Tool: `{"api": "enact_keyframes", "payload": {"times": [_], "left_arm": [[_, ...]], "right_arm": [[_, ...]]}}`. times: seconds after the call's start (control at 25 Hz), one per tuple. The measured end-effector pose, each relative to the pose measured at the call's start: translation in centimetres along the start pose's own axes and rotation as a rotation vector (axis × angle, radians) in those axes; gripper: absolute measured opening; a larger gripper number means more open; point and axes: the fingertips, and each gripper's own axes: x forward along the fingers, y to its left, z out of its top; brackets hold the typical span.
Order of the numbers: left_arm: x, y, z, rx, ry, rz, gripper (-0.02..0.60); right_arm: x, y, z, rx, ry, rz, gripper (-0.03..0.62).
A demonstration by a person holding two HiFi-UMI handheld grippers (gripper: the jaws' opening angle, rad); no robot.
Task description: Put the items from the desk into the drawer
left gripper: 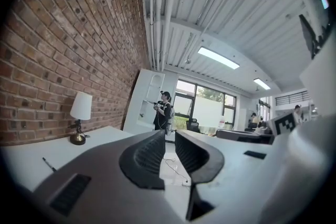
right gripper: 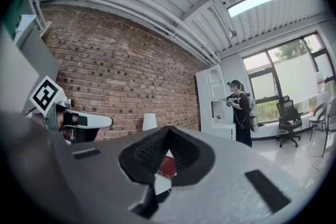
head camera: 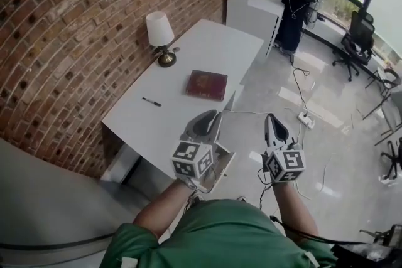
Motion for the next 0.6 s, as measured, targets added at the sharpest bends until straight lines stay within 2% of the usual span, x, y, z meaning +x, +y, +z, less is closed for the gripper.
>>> {"api": "enact_keyframes", "payload": {"times": [0.24, 0.6], "left_arm": [[-2.0, 1.3, 3.5, -0.004, -0.074, 0.0, 0.049], [-4.4, 4.2, 4.5, -0.028, -0.104, 0.013, 0.043]], "right_arm": [[-0.1, 2.4, 2.9, 0.014, -0.064, 0.001, 0.003], [0.8, 6.1, 2.7, -0.03, -0.069, 0.036, 0.002]]}}
